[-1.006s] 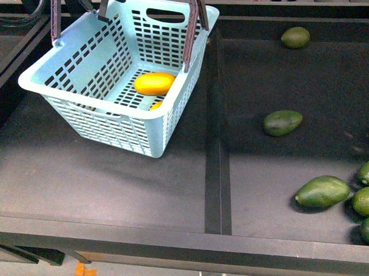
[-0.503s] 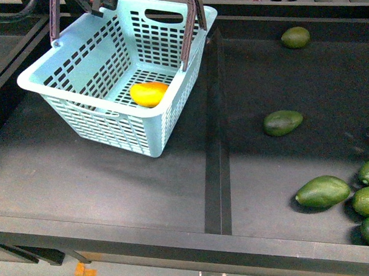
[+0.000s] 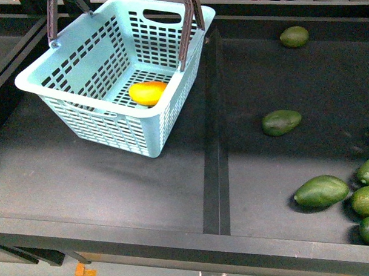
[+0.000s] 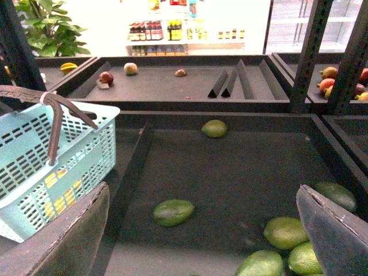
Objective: Pick lemon and mango into basket
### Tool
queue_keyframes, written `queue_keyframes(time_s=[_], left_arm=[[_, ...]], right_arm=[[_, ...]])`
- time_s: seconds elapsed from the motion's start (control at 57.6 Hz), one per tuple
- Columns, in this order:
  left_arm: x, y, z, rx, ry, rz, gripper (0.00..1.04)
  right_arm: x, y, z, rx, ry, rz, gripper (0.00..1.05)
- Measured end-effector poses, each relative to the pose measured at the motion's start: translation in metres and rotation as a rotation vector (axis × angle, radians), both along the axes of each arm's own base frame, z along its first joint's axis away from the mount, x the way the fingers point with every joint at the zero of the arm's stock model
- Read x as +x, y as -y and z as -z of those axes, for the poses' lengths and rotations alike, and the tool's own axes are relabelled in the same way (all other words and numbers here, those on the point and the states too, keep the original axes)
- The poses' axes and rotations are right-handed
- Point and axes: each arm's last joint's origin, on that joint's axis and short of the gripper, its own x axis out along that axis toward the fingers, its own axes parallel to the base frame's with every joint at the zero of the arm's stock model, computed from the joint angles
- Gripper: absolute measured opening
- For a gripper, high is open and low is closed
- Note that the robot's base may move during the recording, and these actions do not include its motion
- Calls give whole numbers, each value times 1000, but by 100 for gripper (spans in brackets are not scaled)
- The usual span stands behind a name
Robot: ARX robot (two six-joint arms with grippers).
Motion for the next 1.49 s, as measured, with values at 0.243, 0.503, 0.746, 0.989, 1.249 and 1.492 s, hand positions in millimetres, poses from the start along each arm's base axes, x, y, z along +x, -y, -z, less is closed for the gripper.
queue_keyframes(time_s=[0.243, 0.503, 0.746, 0.989, 1.249, 1.492], left_arm=[[-97, -73, -1, 582, 395, 114, 23], [-168, -103, 25, 660, 345, 165, 4], [-215, -119, 32, 666, 347, 166, 4], [-247, -135, 45, 668, 336, 162, 4], [-270, -136, 43, 668, 341, 165, 4], [-286, -136, 41, 669, 346, 163, 4]], right_arm=[[0, 0, 0, 0, 0, -1, 96], [0, 0, 0, 0, 0, -1, 96], [0, 0, 0, 0, 0, -1, 96], [0, 0, 0, 0, 0, -1, 96], [0, 0, 0, 0, 0, -1, 96], [0, 0, 0, 0, 0, -1, 96]])
